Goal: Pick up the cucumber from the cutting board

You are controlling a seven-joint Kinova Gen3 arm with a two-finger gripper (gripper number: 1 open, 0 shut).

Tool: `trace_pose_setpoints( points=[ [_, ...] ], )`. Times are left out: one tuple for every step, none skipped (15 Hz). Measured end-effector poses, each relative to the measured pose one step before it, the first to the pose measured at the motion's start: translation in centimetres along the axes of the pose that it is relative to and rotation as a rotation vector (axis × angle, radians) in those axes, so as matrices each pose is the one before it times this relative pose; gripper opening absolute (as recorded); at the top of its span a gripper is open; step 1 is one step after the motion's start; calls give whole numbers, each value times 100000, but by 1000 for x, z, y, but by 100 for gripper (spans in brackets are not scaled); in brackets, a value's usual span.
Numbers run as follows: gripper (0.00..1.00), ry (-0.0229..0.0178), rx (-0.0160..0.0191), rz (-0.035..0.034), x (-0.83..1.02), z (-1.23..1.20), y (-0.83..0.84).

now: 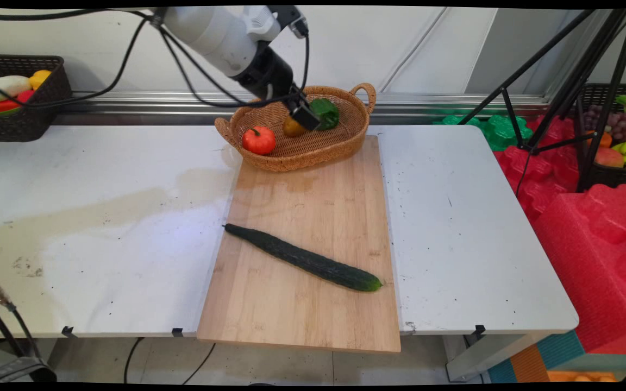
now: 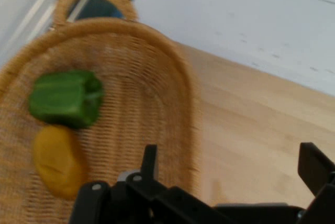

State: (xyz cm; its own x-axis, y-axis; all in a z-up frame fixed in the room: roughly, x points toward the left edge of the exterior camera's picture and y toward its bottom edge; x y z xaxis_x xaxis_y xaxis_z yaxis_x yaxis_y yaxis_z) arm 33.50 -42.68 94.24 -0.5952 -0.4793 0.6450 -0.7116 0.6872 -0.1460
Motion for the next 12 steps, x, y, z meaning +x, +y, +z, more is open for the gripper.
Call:
trace_pose_setpoints(
  points=[
    [100,-902,-2198,1433,-325,-735,821],
    [100,-677,-1637,1197,-223,-458,595],
    [100,-988,-2466,1858,-308,-606,886],
    [100,-798,-2037,1595,-247,-445,736],
    [100,-667,-1610,1248,-195,-333,582],
    [100,-914,-2024,1738,-229,-324,732],
    [100,-1074,-2306,2104,-226,-307,840],
    [100,-739,-1499,1429,-150,-146,546],
    [100,-1111,-2189,2031,-204,-167,803],
    [100,-761,-1480,1282,-128,-33,516],
    [100,-1164,-2112,1842,-199,7,729],
    [100,-849,-1338,1162,-115,79,451]
  ],
)
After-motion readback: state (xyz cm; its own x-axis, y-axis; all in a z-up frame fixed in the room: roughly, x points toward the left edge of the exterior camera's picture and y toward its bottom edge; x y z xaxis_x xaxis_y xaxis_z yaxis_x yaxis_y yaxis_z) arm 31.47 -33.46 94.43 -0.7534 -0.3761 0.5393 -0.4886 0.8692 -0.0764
